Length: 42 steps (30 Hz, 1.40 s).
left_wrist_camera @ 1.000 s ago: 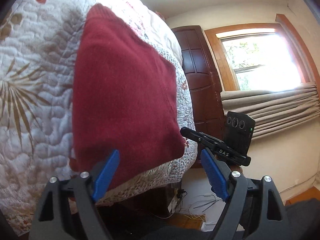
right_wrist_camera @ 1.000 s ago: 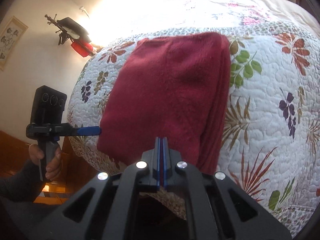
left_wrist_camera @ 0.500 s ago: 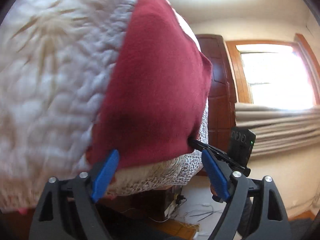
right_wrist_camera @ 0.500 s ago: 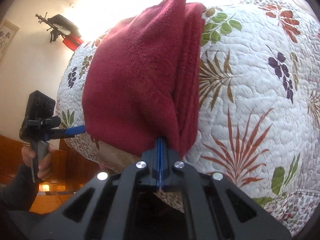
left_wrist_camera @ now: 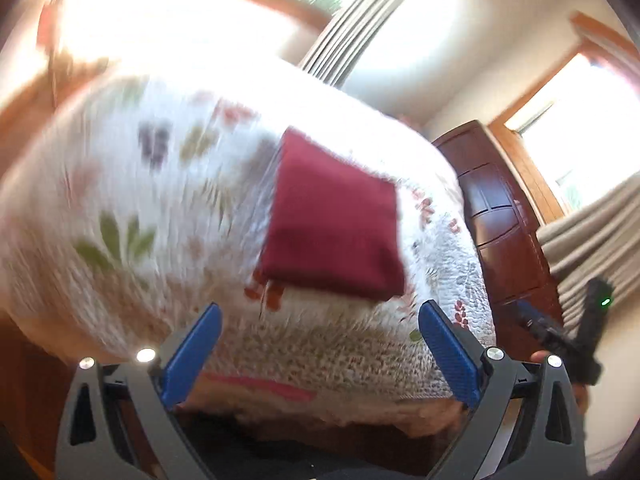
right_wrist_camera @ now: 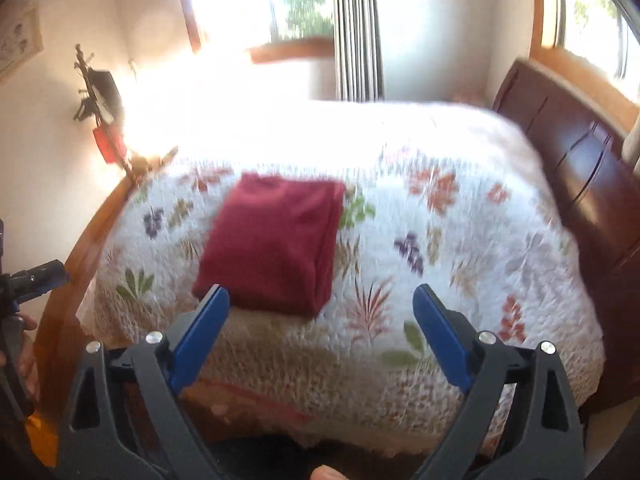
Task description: Fold small clothes
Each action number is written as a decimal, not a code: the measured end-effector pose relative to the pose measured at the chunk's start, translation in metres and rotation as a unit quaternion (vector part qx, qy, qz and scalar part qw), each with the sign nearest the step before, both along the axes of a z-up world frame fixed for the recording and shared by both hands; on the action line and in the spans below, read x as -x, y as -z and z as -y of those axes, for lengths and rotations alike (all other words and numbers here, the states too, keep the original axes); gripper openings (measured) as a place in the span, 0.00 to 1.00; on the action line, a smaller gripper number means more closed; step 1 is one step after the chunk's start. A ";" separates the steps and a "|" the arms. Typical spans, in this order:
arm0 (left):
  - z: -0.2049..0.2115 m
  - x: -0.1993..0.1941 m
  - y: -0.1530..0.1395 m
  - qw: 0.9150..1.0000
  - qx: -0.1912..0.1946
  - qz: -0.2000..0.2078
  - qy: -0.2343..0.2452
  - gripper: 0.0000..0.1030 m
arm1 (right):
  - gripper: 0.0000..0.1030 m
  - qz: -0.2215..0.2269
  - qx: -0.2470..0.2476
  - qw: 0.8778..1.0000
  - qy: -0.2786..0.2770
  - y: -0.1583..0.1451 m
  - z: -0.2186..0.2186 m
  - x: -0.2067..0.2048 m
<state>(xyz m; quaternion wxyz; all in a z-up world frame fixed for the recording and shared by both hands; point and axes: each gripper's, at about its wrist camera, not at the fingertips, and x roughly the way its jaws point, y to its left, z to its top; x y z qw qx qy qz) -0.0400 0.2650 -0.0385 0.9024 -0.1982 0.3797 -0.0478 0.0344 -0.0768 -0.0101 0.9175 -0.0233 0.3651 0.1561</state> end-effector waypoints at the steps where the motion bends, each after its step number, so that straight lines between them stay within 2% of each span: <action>1: 0.012 0.011 -0.031 0.999 -0.035 0.035 0.000 0.96 | 0.97 0.056 -0.008 0.998 0.006 -0.028 -0.002 0.019; 2: 0.020 0.020 -0.055 0.996 -0.062 0.062 0.003 0.96 | 0.97 0.102 -0.025 0.994 0.006 -0.051 -0.002 0.037; 3: 0.030 0.028 -0.075 0.994 -0.078 0.082 0.010 0.96 | 0.97 0.125 -0.043 0.991 0.003 -0.066 0.000 0.050; 5: 0.040 0.037 -0.088 0.993 -0.080 0.086 0.025 0.96 | 0.97 0.124 -0.080 0.989 0.007 -0.071 0.008 0.063; 6: 0.044 0.038 -0.084 0.994 -0.090 0.066 0.019 0.96 | 0.97 0.100 -0.078 0.992 0.015 -0.064 0.011 0.060; 8: 0.052 0.038 -0.064 0.990 -0.141 0.002 -0.030 0.96 | 0.97 0.008 -0.018 0.999 0.026 -0.031 0.003 0.047; 9: 0.056 0.044 -0.053 0.988 -0.148 -0.023 -0.044 0.96 | 0.97 -0.032 0.008 0.999 0.021 -0.016 -0.002 0.045; 10: 0.058 0.051 -0.042 0.990 -0.133 -0.037 -0.043 0.96 | 0.97 -0.057 0.020 0.998 0.023 -0.004 -0.005 0.047; 12: 0.059 0.064 -0.028 0.993 -0.093 -0.059 -0.036 0.96 | 0.97 -0.074 0.019 0.997 0.033 0.004 -0.011 0.059; 13: 0.060 0.070 -0.024 0.993 -0.087 -0.068 -0.039 0.96 | 0.97 -0.077 0.021 0.996 0.035 0.005 -0.016 0.065; 15: 0.063 0.077 -0.020 0.993 -0.087 -0.076 -0.039 0.96 | 0.97 -0.079 0.030 0.996 0.034 0.005 -0.022 0.073; 22: 0.062 0.084 -0.032 0.992 -0.107 -0.064 -0.028 0.96 | 0.97 -0.056 0.045 0.997 0.013 -0.004 -0.052 0.091; 42: 0.054 0.082 -0.027 0.993 -0.090 -0.074 -0.019 0.96 | 0.97 -0.053 0.060 0.997 0.007 -0.006 -0.066 0.092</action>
